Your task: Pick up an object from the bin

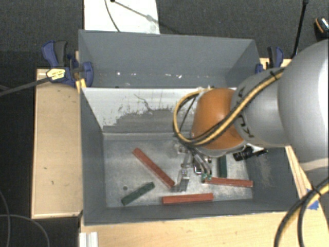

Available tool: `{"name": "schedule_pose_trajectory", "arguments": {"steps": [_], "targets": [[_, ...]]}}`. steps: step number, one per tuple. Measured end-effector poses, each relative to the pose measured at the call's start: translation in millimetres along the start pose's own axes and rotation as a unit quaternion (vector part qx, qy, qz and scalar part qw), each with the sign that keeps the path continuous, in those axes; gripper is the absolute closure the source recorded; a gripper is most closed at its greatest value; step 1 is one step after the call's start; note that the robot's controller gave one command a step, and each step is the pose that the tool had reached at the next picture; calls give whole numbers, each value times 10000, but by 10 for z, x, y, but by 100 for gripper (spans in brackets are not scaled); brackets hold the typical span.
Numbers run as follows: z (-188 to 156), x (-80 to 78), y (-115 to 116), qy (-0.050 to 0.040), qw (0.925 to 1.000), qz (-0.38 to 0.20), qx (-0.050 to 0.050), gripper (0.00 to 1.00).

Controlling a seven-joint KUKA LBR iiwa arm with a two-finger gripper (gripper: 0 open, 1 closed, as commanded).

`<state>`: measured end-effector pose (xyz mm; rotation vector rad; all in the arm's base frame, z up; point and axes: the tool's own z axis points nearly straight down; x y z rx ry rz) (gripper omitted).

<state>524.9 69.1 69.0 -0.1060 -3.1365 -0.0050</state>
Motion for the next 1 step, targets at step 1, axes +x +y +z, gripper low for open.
{"name": "schedule_pose_trajectory", "arguments": {"steps": [1], "targets": [[-23,347,603,-38,9996,-273,-1,0]]}}
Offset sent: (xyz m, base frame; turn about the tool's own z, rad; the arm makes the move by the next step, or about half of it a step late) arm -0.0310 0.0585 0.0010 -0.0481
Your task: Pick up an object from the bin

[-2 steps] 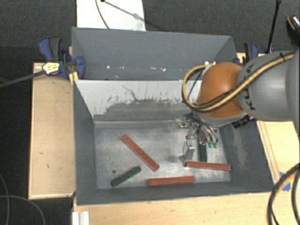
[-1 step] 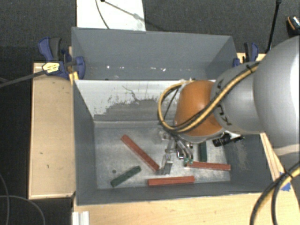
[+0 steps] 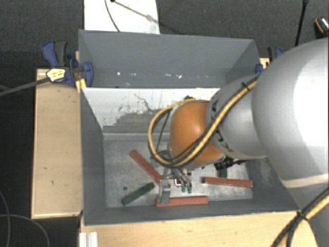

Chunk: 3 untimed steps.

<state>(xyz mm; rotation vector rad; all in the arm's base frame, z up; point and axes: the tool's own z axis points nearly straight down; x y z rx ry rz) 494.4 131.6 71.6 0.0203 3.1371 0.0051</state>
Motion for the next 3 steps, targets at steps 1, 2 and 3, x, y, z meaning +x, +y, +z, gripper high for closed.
{"name": "schedule_pose_trajectory", "arguments": {"steps": [1,2,3], "targets": [[8,-3,-34,8,10000,35,8,100],[-1062,-251,278,-33,10000,15,-6,100],[-1728,-856,-276,-35,9980,-630,14,100]]}}
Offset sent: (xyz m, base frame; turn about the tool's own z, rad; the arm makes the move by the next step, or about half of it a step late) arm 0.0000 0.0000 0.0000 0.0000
